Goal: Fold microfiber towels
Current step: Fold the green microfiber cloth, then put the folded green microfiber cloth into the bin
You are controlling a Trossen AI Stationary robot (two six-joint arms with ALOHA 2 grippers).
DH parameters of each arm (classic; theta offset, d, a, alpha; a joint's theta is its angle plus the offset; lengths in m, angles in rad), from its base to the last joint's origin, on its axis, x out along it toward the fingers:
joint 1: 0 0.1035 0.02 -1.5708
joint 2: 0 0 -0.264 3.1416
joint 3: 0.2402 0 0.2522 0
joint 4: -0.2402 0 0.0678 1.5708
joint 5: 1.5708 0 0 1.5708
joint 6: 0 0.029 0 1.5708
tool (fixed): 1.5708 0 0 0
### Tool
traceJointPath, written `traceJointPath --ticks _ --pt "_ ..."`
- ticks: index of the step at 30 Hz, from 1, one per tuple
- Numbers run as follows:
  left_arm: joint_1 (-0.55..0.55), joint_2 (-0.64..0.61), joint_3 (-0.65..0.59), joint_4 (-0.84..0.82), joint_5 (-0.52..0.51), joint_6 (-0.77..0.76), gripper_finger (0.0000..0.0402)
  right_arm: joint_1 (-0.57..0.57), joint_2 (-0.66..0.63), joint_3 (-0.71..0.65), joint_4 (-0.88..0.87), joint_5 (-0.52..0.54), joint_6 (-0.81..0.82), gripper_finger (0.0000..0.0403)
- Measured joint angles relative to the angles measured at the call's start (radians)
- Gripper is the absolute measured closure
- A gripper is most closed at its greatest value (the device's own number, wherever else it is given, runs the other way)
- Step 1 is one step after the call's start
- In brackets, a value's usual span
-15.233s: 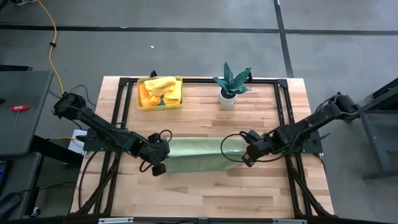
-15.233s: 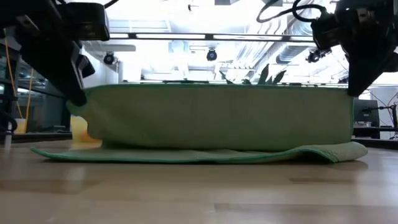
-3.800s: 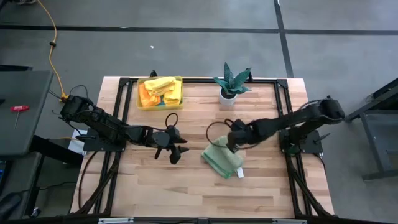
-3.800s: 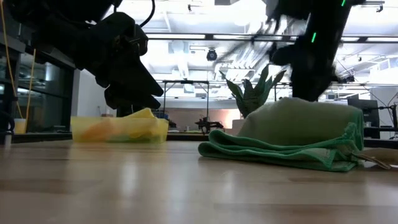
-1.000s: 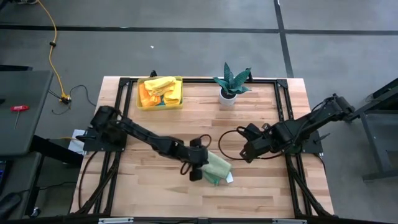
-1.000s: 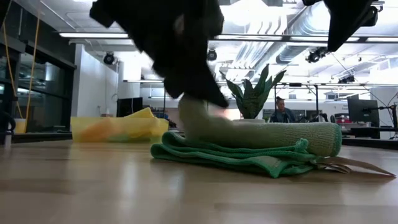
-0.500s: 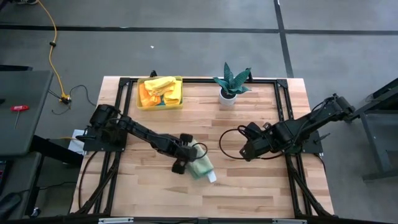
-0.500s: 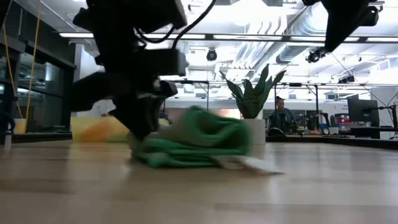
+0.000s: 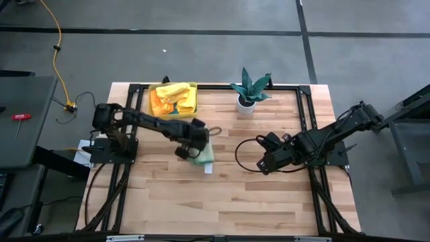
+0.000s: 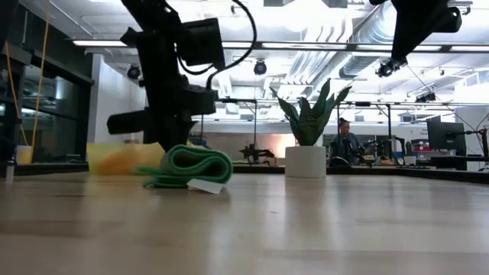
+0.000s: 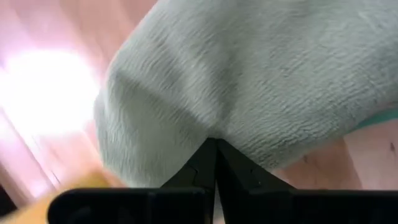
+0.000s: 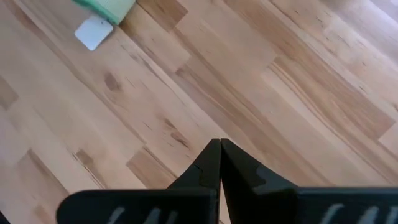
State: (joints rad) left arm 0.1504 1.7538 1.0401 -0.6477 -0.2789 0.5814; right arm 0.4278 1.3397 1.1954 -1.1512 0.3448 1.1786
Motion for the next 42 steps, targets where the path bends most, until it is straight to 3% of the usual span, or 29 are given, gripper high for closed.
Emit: traceJointPath --ticks 5,11,18,24,28,33,38,42 --pt "0.05 -0.111 0.0 -0.017 0.059 -0.154 0.0401 -0.001 0.0 0.0 0.011 0.025 0.003 0.0403" --pt "0.039 -0.333 -0.027 0.072 0.128 -0.475 0.0401 -0.009 0.0 0.0 0.011 0.025 -0.008 0.0403" --pt "-0.114 -0.658 -0.359 0.409 0.126 -0.922 0.0401 -0.009 0.0 0.0 0.008 0.024 -0.006 0.0403" --pt "-0.296 -0.779 -0.643 0.658 -0.035 -1.416 0.0389 -0.009 0.0 0.0 0.01 0.029 -0.008 0.0403" --pt "-0.322 -0.774 -0.727 0.674 -0.099 -1.636 0.0341 -0.009 0.0 0.0 0.01 0.03 -0.008 0.0403" --pt "-0.248 -0.745 -0.743 0.676 -0.081 -1.727 0.0238 -0.009 0.0 0.0 0.011 0.038 -0.008 0.0403" --pt "-0.134 -0.69 -0.743 0.691 0.019 -1.731 0.0144 -0.009 0.0 0.0 0.012 0.037 -0.008 0.0403" --pt "-0.069 -0.626 -0.743 0.766 0.112 -1.715 0.0102 -0.009 0.0 0.0 0.012 0.042 -0.008 0.0403"
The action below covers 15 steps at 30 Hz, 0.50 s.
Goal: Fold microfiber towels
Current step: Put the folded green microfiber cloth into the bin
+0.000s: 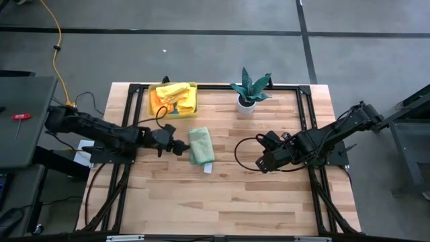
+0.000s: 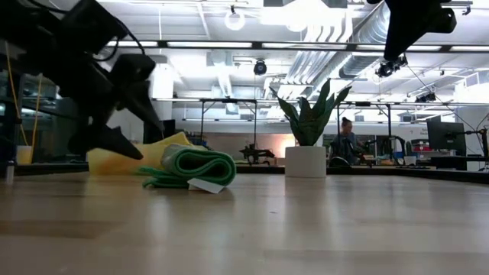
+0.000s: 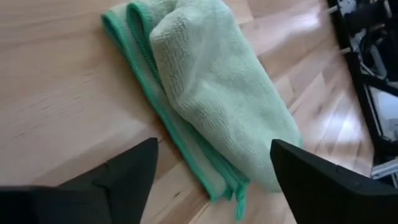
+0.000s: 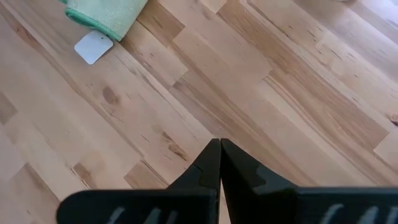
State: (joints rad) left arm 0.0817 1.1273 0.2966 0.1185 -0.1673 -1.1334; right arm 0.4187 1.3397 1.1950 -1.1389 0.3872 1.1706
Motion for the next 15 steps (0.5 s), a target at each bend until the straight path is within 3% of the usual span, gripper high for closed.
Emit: traceJointPath --ticks 5,15 --pt "0.039 0.105 0.002 0.095 0.026 -0.059 0.0092 0.0 0.0 0.0 0.003 0.014 0.003 0.0403" --pt "0.043 0.346 0.137 0.091 0.021 -0.197 0.0092 0.0 0.0 0.0 0.012 0.022 0.003 0.0403"
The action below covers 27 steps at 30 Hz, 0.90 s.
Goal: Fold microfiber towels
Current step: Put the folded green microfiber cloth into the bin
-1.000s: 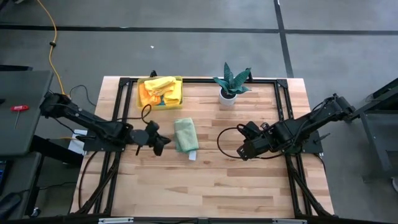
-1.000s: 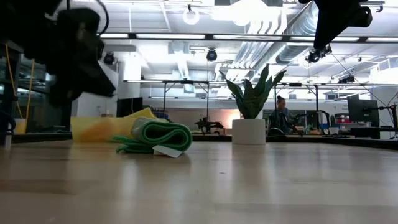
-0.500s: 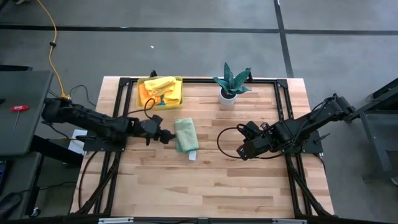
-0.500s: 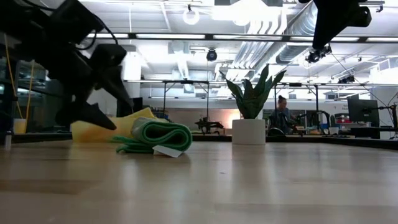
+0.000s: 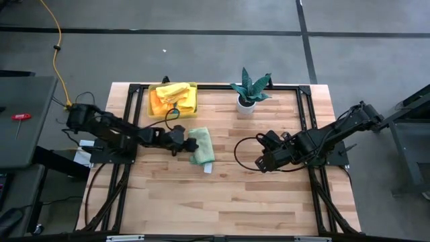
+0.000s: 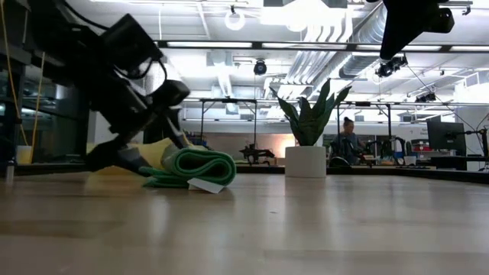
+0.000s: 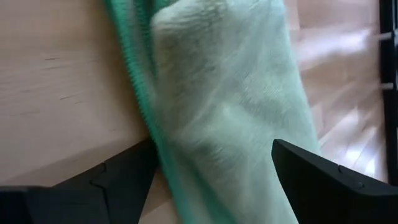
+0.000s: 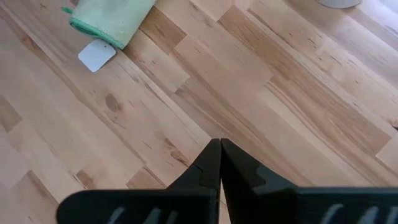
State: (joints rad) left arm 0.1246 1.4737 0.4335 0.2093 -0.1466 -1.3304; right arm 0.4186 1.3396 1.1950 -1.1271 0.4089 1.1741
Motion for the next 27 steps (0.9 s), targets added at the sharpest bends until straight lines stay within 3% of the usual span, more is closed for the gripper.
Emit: traceJointPath --ticks 11,15,20,27 --pt "0.012 0.165 0.11 0.036 -0.022 -0.042 0.0108 0.0 0.0 0.0 0.032 0.006 -0.002 0.0403" --pt "0.013 0.185 0.114 0.057 -0.044 -0.032 0.0188 0.0 0.0 0.0 0.034 0.006 -0.003 0.0403" --pt "0.014 0.204 0.111 0.115 -0.059 0.023 0.0366 0.0 0.0 0.0 0.034 0.006 -0.004 0.0403" --pt "0.052 0.124 0.11 0.209 -0.022 0.11 0.0394 0.0 0.0 0.0 0.035 0.007 -0.008 0.0403"
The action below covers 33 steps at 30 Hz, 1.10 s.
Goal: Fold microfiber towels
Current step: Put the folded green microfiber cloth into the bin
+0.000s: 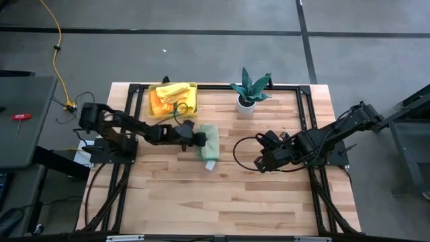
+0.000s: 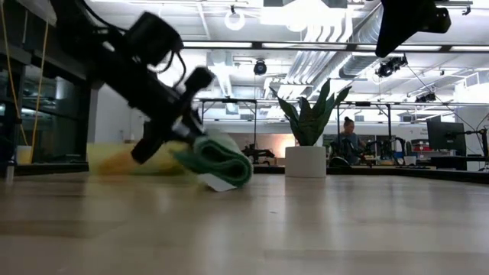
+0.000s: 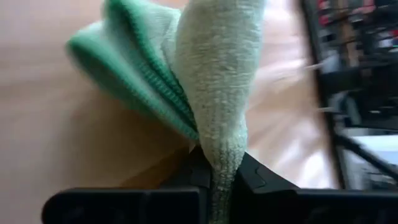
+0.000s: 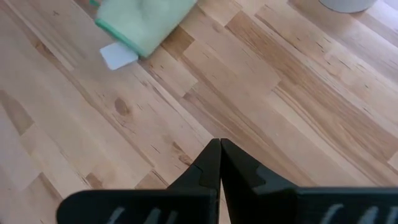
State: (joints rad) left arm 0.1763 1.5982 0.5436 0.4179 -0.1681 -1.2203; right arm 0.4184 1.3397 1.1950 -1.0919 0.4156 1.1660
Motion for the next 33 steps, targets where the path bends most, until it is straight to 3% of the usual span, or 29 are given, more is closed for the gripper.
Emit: traceJointPath --ticks 10,15,19,23,27,33 --pt "0.07 -0.406 -0.005 -0.066 0.027 0.13 0.0399 0.0 0.0 0.0 0.015 0.009 -0.002 0.0403" --pt "0.252 -0.643 -0.004 -0.276 0.102 0.232 0.04 0.0 0.0 0.0 0.023 0.01 0.004 0.0403" --pt "0.457 -0.761 0.037 -0.573 0.192 0.36 0.04 0.0 0.0 0.0 0.054 0.01 0.004 0.0403" --pt "0.664 -0.772 0.12 -0.76 0.286 0.538 0.04 0.0 0.0 0.0 0.085 0.01 0.004 0.0403" --pt "0.827 -0.696 0.158 -0.769 0.392 0.632 0.04 0.0 0.0 0.0 0.101 0.01 0.004 0.0403" --pt "0.923 -0.515 0.186 -0.77 0.417 0.706 0.04 0.0 0.0 0.0 0.128 0.01 0.005 0.0403"
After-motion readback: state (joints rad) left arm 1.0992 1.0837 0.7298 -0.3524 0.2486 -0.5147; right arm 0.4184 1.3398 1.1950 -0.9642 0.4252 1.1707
